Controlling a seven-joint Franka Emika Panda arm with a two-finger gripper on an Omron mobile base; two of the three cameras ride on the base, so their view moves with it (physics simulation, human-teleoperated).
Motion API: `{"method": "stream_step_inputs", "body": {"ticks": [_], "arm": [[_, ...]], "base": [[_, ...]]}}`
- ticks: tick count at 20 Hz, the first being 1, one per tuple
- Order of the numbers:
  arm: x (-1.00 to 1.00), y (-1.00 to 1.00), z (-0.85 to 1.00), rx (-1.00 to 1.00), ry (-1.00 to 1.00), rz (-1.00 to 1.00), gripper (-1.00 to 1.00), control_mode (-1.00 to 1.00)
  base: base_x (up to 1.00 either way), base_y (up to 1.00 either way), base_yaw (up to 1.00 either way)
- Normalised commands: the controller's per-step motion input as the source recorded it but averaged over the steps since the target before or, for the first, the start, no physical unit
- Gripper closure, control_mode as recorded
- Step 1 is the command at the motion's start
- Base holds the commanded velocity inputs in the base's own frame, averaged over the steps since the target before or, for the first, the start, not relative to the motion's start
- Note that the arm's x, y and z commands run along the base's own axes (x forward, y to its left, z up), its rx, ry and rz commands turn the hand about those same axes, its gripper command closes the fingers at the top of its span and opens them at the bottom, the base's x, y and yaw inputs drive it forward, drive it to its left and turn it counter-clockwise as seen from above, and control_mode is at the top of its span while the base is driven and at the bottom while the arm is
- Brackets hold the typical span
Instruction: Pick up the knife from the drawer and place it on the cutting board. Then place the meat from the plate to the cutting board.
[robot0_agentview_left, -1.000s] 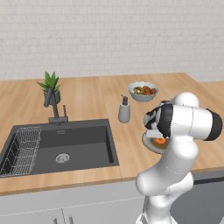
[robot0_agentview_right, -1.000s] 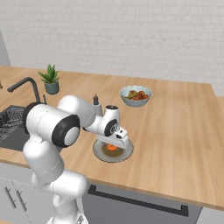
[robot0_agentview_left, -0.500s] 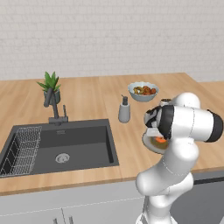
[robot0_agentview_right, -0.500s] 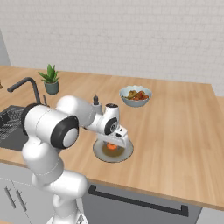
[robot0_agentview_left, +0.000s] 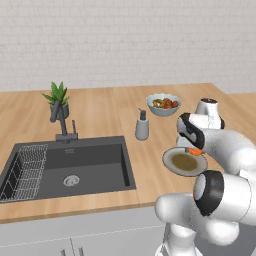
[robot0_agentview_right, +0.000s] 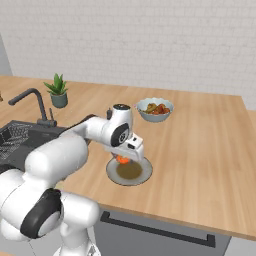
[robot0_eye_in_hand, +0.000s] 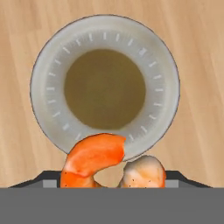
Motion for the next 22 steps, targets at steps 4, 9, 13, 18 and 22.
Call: {"method": "stream_step_inputs", "body": {"ticks": [4, 9, 13, 18, 22], "arm": [[-0.78, 0.51, 0.98, 0.0, -0.03, 0.04, 1.0, -1.0], [-0.7, 0.51, 0.93, -0.01, -0.05, 0.02, 1.0, -1.0], [-0.68, 0.3, 0.74, 0.0, -0.05, 0.04, 1.0, -1.0], [-0.43, 0.07, 0.12, 0.0, -0.06, 0.04, 1.0, -1.0], [-0.07, 0.01, 0.0, 0.0, -0.01, 0.02, 1.0, -1.0]], "base": [[0.0, 0.0, 0.0], [0.0, 0.0, 0.0], [0.0, 0.0, 0.0], [0.0, 0.0, 0.0], [0.0, 0.0, 0.0]]}}
